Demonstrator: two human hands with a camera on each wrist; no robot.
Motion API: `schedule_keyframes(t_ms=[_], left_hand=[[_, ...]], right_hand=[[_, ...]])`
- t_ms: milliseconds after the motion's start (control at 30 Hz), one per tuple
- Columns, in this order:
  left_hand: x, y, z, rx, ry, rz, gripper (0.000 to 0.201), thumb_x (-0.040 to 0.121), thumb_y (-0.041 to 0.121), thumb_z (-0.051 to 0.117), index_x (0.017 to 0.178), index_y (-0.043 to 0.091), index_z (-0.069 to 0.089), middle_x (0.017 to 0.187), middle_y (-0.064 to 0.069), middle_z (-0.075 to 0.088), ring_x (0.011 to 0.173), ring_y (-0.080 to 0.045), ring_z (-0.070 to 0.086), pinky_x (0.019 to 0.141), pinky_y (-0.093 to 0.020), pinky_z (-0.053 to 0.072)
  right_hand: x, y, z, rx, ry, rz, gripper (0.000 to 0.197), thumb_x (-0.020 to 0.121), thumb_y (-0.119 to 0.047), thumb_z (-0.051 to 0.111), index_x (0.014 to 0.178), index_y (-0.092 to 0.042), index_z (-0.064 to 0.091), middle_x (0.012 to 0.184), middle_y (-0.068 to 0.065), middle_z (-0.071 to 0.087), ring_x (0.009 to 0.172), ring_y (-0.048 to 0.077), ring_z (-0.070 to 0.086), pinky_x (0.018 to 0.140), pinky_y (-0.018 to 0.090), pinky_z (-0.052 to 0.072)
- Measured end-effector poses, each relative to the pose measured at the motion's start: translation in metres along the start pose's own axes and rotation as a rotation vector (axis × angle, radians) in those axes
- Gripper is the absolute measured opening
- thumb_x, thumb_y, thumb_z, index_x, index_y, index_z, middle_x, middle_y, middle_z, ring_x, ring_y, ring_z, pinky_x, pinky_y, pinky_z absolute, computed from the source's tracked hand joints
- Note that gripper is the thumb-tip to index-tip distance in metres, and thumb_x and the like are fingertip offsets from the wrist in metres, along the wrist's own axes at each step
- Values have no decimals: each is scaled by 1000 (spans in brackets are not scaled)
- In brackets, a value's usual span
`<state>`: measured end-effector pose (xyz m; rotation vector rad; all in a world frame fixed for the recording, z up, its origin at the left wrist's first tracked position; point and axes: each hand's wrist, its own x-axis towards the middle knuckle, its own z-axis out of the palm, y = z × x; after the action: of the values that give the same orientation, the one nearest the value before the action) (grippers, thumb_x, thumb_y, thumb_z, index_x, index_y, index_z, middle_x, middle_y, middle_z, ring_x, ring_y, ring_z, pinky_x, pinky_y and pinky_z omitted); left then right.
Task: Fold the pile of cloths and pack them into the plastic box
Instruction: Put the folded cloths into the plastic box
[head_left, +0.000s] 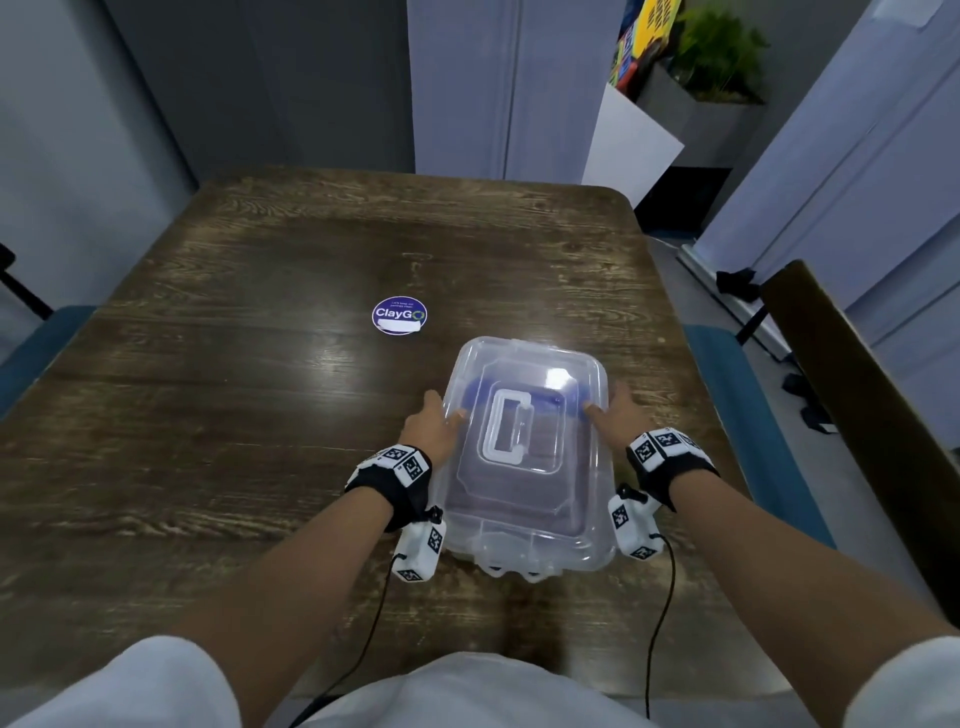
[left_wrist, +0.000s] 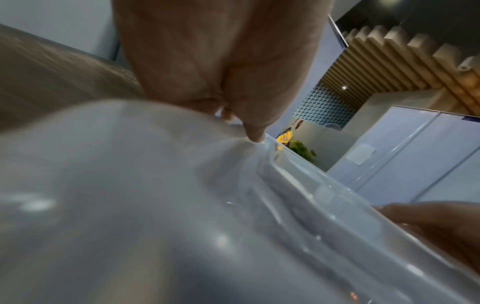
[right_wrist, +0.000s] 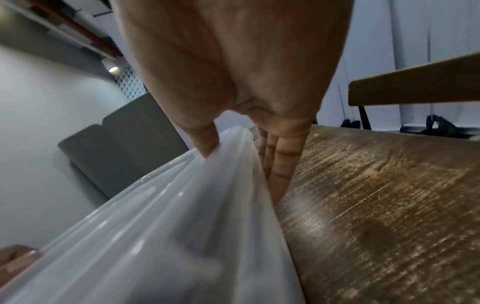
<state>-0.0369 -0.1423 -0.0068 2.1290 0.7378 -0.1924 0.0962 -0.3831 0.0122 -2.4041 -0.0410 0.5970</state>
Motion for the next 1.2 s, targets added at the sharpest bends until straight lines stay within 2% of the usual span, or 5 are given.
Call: schedule_keyframes(t_ms=[200,433,667,833,1200], left_hand=[[26,-23,-36,90,-49,57,33,102,41,49,118,12,46,109,-17,63,98,-35,62,76,-32,40],[32,-31,-66,369,-76,135,53,103,37,50,148,12,40,140,-17,55,126,-35,53,100,-36,41],[0,-71,-66,185,-169,-109,90,86,80,43,149,17,35,144,-12,52,124,-34,56,96,-38,47],[-13,-83,-71,97,-196,-176,66,91,70,48,119,11,56,103,-8,65,78,-23,71,52,-29,57],[31,-88,-118,12,192,-139,29,95,35,65,106,10,55,97,-6,64,65,-9,55,52,-21,40]], right_hand=[[-12,0,5,118,-216,13,86,93,-35,70,154,-23,10,130,18,60,87,29,71,55,30,56],[4,-24,11,-173,-63,-138,91,96,-43,63,160,-14,6,165,19,12,148,39,27,116,50,31],[32,-48,26,-375,-148,-219,85,95,-61,52,159,-20,14,161,18,26,144,40,33,115,55,33],[36,-56,24,-380,-182,-187,80,94,-62,53,153,-11,33,152,18,43,136,37,46,107,46,39],[10,-36,25,-106,-282,-72,77,95,-43,64,155,-13,26,145,14,47,121,36,56,100,48,48]])
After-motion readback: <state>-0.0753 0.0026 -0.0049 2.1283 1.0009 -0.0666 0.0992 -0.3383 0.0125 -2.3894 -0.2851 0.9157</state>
